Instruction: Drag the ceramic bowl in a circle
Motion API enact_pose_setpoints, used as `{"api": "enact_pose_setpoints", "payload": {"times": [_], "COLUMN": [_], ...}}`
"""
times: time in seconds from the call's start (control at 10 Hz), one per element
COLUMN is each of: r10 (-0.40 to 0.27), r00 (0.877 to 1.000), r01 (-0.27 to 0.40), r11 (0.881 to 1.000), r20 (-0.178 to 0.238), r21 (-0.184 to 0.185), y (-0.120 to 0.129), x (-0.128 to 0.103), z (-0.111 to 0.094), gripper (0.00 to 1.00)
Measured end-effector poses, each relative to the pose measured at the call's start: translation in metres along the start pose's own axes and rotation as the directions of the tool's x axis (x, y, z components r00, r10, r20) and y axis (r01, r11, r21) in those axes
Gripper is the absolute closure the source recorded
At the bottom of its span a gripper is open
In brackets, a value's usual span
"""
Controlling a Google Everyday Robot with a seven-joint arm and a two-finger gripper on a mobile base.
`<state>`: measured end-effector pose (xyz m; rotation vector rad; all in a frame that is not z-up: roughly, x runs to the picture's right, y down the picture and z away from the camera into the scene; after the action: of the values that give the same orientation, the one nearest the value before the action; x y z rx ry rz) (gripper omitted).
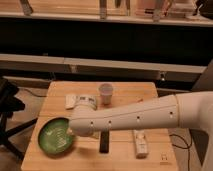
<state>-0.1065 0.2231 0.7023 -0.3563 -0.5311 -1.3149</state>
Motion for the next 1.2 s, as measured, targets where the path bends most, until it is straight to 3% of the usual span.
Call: {"api": "enact_pose_setpoints", "payload": {"times": [0.3,1.2], "r10": [-0.016,-0.075], "r00": [1.000,0.993], "r01": [0.016,0.075], "r11": [1.000,0.997], "r20": [0.022,0.095], "r21": [0.010,-0.004], "y": [-0.015,-0.026], "x": [-0.003,0.000], "z": [0.011,0.044], "gripper": [0.20,0.20]}}
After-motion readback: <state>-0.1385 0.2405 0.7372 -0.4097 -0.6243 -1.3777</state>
